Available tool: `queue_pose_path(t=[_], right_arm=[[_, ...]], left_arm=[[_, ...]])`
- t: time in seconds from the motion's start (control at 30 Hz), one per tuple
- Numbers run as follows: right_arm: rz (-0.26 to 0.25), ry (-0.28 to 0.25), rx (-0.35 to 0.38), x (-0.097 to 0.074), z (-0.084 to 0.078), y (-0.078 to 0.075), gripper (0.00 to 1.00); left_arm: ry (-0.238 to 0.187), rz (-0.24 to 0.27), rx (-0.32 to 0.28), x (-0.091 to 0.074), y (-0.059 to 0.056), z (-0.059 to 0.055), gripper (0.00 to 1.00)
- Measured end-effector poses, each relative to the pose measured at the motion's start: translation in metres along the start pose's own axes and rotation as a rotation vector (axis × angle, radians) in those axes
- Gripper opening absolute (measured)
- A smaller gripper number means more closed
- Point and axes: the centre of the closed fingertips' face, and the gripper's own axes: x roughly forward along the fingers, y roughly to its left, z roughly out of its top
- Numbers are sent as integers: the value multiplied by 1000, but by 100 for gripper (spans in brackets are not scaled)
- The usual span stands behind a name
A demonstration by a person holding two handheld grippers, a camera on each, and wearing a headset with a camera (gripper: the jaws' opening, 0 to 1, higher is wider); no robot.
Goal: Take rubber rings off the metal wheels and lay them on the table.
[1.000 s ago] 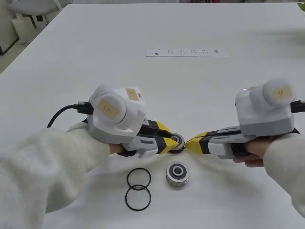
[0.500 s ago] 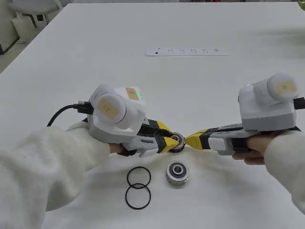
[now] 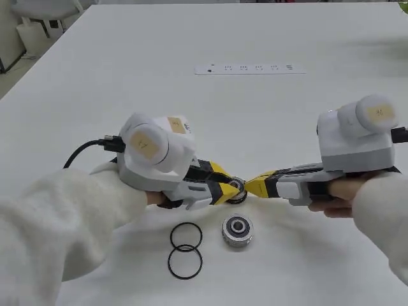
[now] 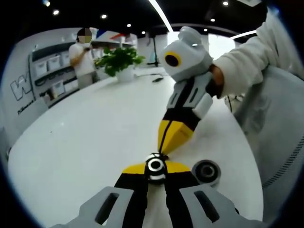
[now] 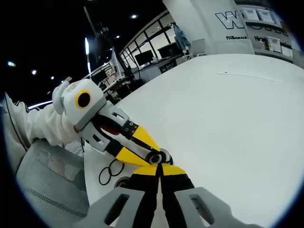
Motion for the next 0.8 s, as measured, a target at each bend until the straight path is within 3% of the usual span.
queue_pose_path(t=[0.8], right_arm=[[41,-22,-35,0,6,10,0]], left_arm=[[-2,-1,5,0,-1,0,13]])
